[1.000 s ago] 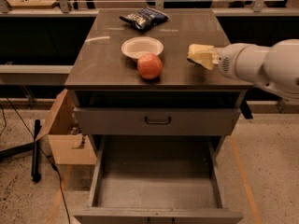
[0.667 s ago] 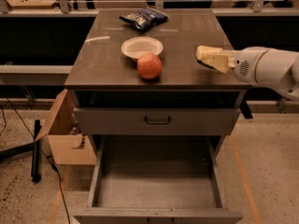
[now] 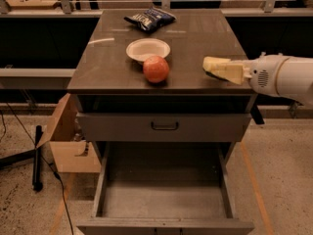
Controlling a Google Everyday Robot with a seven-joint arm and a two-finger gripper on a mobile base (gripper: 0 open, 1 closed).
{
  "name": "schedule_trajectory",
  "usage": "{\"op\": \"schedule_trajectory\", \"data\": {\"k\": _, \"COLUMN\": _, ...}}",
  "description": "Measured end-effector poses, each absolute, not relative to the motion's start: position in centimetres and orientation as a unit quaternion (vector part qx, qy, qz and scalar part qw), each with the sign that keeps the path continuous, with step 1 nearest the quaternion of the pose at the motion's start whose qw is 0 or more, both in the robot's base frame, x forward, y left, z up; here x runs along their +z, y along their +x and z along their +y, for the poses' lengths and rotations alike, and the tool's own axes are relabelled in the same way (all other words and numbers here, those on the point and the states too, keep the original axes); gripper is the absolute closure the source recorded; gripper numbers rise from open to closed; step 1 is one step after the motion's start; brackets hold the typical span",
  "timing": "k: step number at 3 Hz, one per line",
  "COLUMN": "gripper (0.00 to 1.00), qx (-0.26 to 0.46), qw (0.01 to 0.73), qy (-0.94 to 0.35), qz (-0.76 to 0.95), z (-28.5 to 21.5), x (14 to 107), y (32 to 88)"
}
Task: Place sponge into middle drawer
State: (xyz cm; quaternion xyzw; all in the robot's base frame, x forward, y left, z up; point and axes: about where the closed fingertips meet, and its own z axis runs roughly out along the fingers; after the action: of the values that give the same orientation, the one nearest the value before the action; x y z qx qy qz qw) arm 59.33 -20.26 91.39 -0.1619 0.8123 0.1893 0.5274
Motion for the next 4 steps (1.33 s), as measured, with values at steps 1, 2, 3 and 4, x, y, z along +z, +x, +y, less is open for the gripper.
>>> {"op": "schedule_trajectory", "data": {"k": 1, "gripper": 1.00, "qx": 0.208, "qw": 0.505, "qy": -0.182, "qz": 0.818, "z": -17.8, "x": 89.9, "y": 58.1}}
{"op": "schedule_trajectory", "data": {"k": 2, "gripper": 1.00, "qx": 0.199, "qw": 0.520, "qy": -0.174, "qz": 0.812, "z": -16.6, "x": 89.4, "y": 59.9}}
{"op": "schedule_trajectory", "data": {"k": 3, "gripper": 1.00, "qx": 0.183, "qw": 0.544, "qy": -0.166, "qz": 0.802, "z": -15.6, "x": 89.1, "y": 62.6}}
{"op": "schedule_trajectory", "data": {"k": 4, "gripper": 1.00, "qx": 0.153, "qw": 0.569, "qy": -0.154, "qz": 0.793, "z": -15.4, "x": 88.8, "y": 65.6}}
